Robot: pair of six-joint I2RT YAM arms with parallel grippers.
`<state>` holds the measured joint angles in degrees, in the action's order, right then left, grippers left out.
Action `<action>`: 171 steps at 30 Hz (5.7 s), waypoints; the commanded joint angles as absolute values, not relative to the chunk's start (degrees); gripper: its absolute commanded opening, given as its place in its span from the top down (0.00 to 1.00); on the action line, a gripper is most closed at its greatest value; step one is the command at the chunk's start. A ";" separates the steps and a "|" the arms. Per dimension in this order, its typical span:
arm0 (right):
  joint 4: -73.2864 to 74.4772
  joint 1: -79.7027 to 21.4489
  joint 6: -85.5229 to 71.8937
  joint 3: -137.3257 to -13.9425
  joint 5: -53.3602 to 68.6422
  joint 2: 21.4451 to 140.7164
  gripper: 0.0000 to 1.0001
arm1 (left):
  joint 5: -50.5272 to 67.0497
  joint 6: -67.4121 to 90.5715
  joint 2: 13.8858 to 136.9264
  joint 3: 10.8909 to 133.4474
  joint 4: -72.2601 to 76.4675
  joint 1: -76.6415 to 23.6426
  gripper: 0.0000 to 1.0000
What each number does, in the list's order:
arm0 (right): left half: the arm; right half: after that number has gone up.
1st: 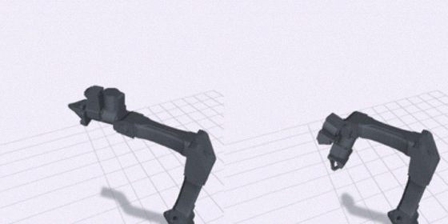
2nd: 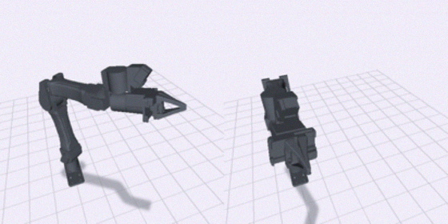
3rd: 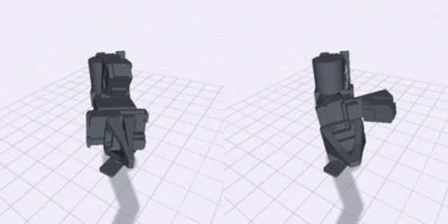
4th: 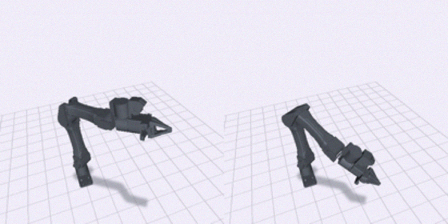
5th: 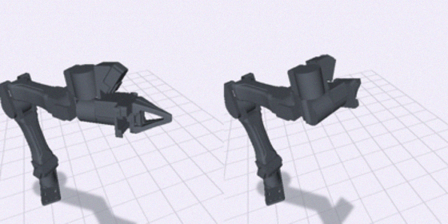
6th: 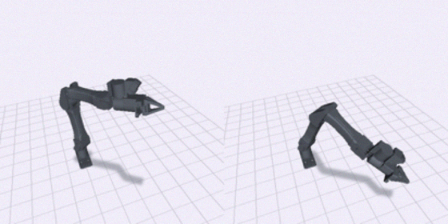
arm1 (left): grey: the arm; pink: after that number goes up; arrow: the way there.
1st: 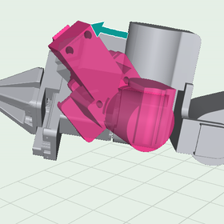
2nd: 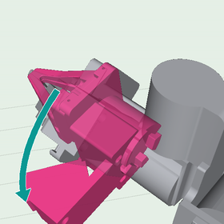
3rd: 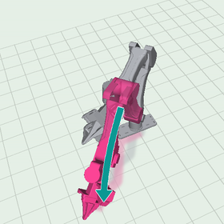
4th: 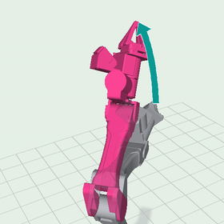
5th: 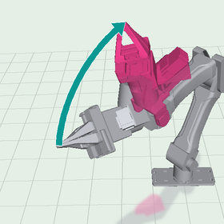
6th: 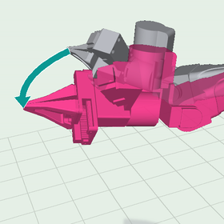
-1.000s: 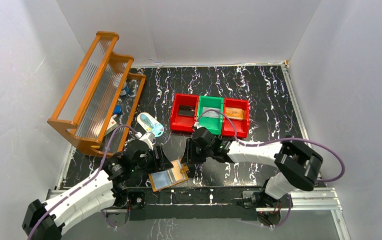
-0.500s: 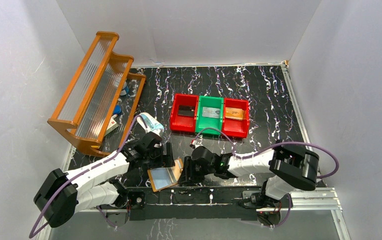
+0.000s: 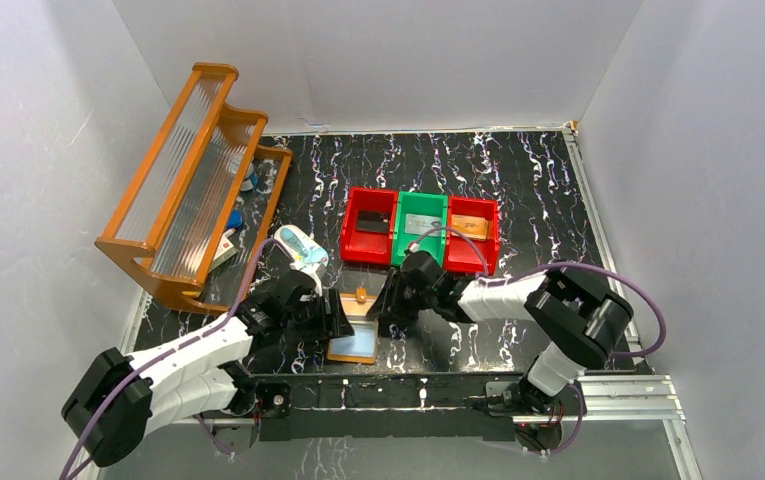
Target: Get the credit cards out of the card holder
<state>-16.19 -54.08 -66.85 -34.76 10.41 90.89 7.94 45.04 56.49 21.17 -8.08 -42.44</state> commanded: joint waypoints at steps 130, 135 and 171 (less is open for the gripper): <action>-19.87 -56.48 -66.68 -22.75 2.29 81.83 0.91 | 16.63 41.57 64.58 32.15 -5.81 -46.22 0.59; -22.52 -56.02 -67.89 -21.20 3.46 81.81 0.89 | 15.55 41.40 70.07 31.23 -5.24 -46.24 0.62; -39.96 -54.70 -72.40 -16.27 8.76 87.08 0.78 | 13.01 39.06 77.02 24.55 -5.16 -47.43 0.80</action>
<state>-43.22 -54.78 -73.78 -16.93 10.04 88.86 17.34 40.69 76.51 28.08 3.66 -46.63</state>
